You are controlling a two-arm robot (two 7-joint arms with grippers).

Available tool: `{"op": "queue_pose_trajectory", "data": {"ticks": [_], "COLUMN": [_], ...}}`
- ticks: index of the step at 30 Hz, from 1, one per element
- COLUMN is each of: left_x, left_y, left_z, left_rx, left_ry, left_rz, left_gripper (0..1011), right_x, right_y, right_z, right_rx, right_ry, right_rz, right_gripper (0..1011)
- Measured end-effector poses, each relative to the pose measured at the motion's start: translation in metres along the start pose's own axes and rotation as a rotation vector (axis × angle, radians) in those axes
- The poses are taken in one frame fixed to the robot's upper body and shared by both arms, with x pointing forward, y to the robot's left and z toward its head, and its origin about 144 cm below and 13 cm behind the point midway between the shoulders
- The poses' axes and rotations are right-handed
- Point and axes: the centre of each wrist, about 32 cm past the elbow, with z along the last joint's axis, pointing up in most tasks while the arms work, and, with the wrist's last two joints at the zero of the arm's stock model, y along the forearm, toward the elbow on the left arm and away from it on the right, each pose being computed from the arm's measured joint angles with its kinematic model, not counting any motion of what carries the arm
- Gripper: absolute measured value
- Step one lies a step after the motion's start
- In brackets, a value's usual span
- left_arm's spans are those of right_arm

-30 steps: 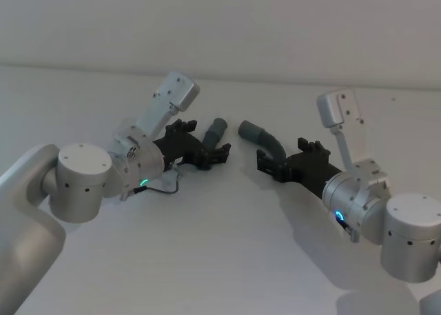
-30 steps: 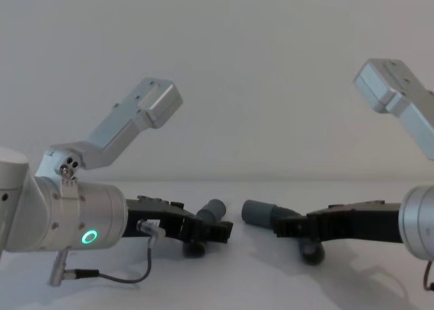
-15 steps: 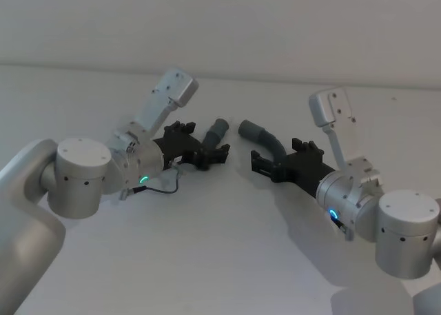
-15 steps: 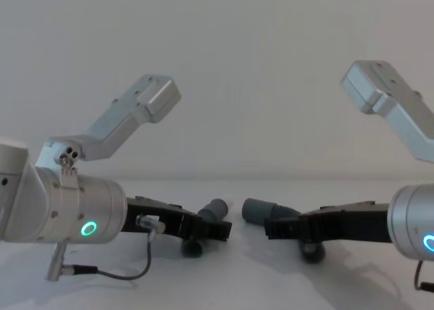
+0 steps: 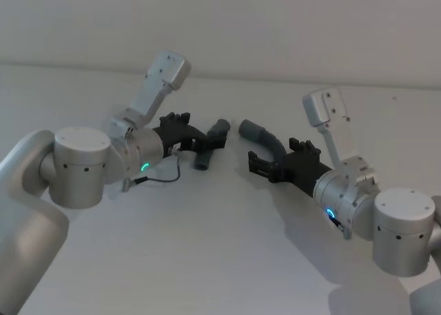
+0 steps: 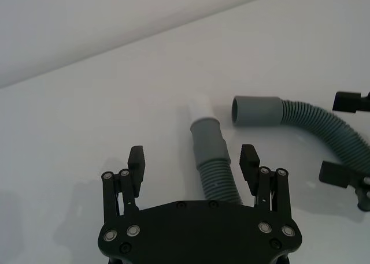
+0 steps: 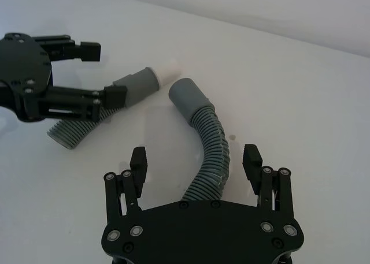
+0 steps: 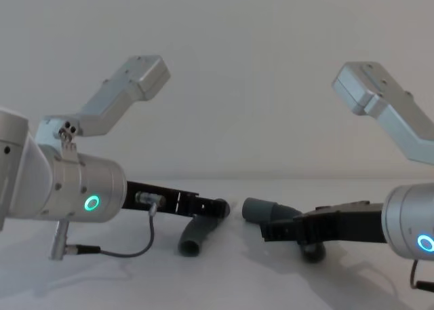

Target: Use both hands to pick up one end of the pipe from the table, align the ends, and insert them.

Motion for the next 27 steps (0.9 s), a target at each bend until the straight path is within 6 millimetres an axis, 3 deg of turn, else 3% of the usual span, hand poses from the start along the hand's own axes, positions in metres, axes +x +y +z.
{"op": "queue_pose_trajectory", "data": {"ticks": [27], "left_x": [0.008], "left_y": [-0.012], "left_z": [0.017], "left_rx": [0.075], "left_ry": [0.007], "left_rz": [-0.059], "left_gripper": [1001], "right_x": [0.004], "right_y": [0.006], "right_z": [-0.001], "right_rx": [-0.012], "right_ry": [-0.003], "right_rz": [-0.016], "right_gripper": [1010]}}
